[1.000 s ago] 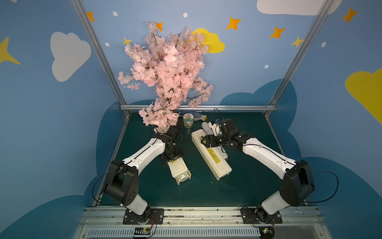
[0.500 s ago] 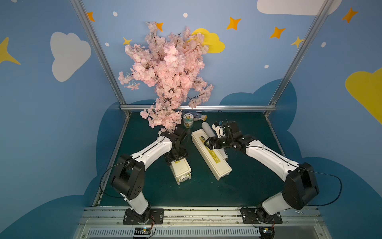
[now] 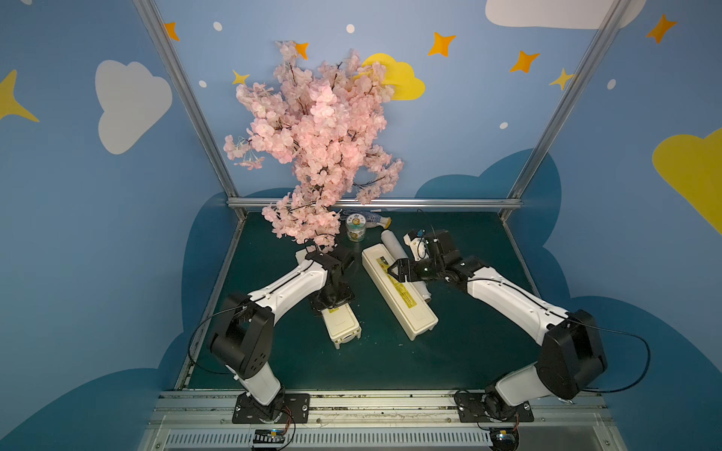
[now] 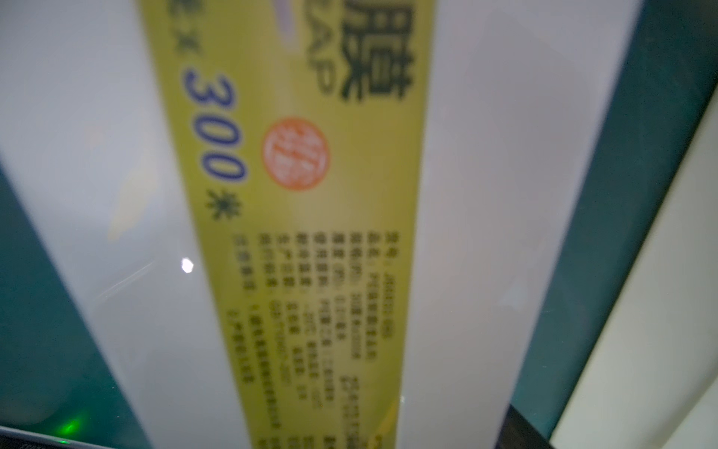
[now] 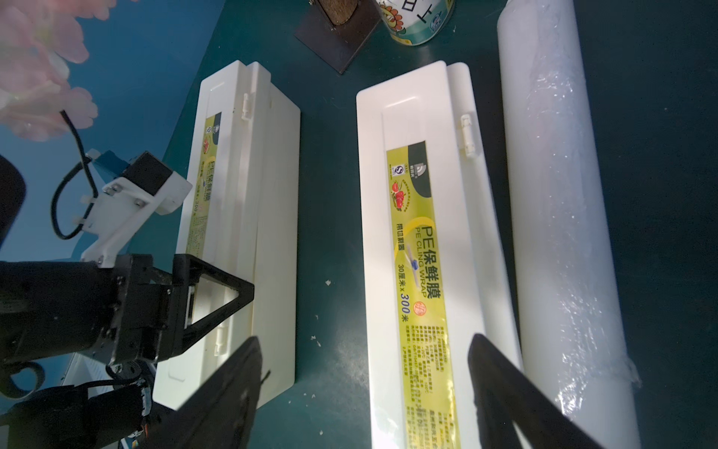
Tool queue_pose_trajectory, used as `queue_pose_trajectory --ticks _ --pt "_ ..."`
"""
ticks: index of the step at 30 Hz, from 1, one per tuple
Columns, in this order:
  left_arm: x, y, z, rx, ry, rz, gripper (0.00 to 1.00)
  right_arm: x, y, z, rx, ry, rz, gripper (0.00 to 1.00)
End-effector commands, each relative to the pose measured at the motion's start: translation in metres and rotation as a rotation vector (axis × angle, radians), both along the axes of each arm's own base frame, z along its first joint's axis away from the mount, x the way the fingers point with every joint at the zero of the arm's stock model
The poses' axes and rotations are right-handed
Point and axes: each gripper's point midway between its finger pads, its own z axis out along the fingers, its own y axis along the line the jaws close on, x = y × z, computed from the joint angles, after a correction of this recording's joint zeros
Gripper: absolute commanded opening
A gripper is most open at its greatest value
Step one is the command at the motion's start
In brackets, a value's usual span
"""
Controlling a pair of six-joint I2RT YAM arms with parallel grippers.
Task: Put plastic wrap rolls into dispensers
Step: Close the lid on the plastic wrap cutting box.
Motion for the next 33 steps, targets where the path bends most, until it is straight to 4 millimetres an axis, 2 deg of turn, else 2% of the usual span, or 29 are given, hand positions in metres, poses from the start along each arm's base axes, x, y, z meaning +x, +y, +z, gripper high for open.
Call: queue_pose_trajectory --ticks 1,8,24,33 --pt "-0.008 0.0 -0.002 0.0 0.019 0.018 0.76 -0.003 -0.003 0.01 0.023 -0.022 0.002 0.83" --pt "-0.012 -0.007 -0.011 0.001 0.05 0.019 0.76 -0.004 -0.004 0.008 0.022 -0.023 -0.007 0.82" --pt "-0.029 -0.004 -0.021 0.009 0.065 0.071 0.76 -0.003 -0.007 0.003 0.025 -0.018 -0.026 0.83" --pt "-0.016 0.007 -0.015 0.106 0.037 0.045 0.76 -0.005 -0.008 0.002 0.023 -0.017 -0.028 0.83"
